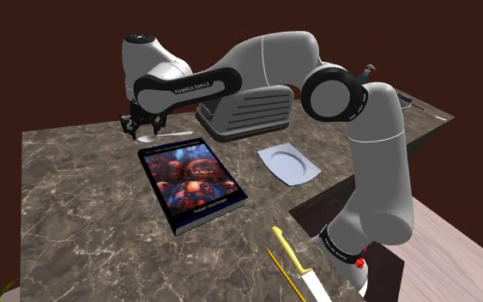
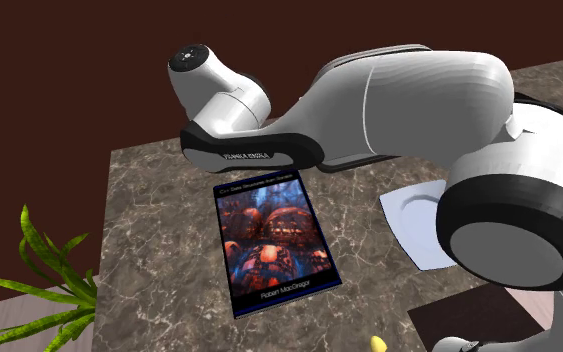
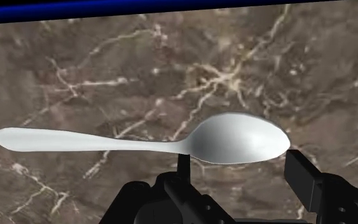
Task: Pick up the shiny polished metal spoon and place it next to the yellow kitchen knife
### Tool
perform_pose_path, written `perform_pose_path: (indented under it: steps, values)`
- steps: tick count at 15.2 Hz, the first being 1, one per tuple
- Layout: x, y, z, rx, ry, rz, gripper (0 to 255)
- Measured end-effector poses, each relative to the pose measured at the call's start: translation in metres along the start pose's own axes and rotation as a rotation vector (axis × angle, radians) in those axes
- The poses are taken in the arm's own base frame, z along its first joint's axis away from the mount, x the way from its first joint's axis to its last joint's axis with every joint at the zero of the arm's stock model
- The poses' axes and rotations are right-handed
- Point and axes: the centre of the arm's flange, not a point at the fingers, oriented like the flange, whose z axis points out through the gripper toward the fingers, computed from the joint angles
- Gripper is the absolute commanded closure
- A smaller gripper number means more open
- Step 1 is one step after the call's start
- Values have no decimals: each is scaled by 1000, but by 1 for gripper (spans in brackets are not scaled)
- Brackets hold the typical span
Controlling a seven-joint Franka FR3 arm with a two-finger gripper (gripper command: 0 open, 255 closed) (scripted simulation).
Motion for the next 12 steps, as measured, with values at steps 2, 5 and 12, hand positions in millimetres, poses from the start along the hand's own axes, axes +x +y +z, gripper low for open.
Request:
perform_pose_path:
  steps: [2,5,12]
  values:
    - [0,0,0,0,0,0,255]
    - [0,0,0,0,0,0,255]
    - [5,1,-25,0,0,0,255]
